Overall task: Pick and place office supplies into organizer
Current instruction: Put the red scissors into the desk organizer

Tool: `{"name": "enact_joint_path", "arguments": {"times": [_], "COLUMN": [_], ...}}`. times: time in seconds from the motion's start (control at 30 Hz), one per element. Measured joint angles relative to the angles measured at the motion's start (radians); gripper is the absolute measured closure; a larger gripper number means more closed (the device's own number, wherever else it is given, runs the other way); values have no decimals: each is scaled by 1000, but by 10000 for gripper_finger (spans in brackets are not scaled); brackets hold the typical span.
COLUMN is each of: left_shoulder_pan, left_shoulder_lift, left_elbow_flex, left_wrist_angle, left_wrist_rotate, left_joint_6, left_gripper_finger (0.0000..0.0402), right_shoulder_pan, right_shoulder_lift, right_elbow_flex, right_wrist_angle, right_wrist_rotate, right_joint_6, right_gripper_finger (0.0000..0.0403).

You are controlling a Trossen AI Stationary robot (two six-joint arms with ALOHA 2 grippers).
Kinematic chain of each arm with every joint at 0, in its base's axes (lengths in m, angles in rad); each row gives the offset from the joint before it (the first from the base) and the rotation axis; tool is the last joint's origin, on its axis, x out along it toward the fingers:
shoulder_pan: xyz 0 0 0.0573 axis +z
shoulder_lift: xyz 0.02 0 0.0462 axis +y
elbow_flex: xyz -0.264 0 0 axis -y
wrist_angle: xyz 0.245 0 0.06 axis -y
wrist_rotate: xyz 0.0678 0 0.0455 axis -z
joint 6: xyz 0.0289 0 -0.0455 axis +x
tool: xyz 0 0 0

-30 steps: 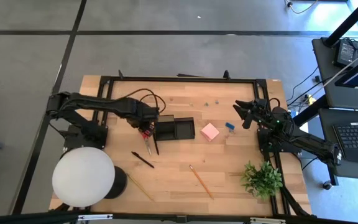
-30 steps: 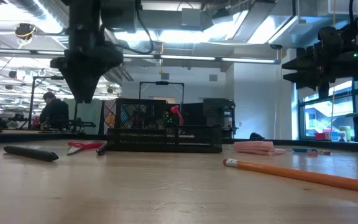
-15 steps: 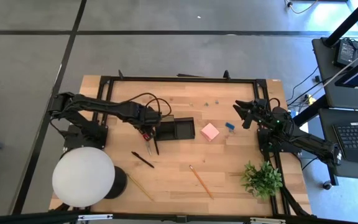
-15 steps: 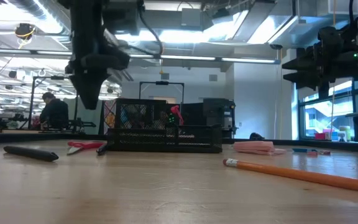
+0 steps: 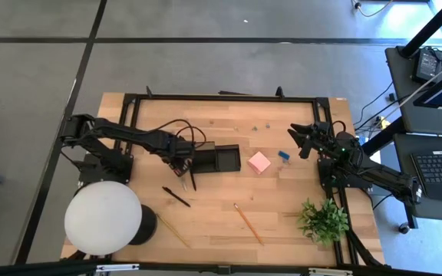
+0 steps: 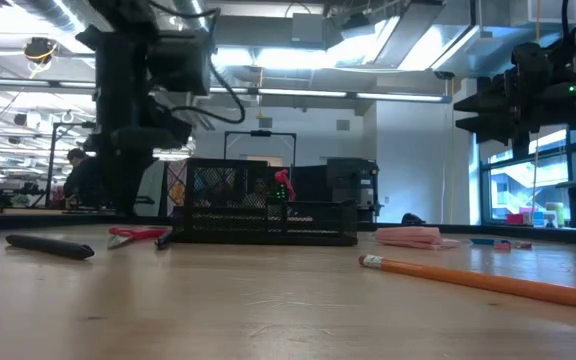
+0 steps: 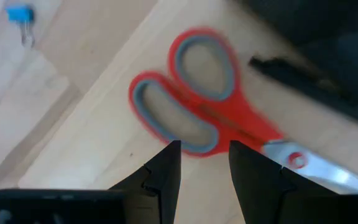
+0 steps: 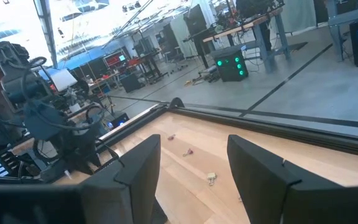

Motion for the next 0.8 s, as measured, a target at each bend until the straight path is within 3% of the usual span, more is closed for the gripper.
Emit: {"name": "enact_joint_path", "arguments": {"times": [0.5,0.8], "left_shoulder_pan": [47,87], "left_shoulder_lift": [0,0], "left_elbow_flex": [-23,-23], "left_wrist_angle": [60,43], "left_wrist_rotate": [53,30], "left_joint_6": [-55,-85], "left_gripper_finger": [272,272], "right_shoulder_pan": [0,0], "right_shoulder_lift": [0,0], "right_elbow_flex": [0,0], "right_wrist_angle": [0,0], "right_wrist_rotate": [1,1], "right_joint_6": [-6,-7], "right_gripper_finger": [212,212]}}
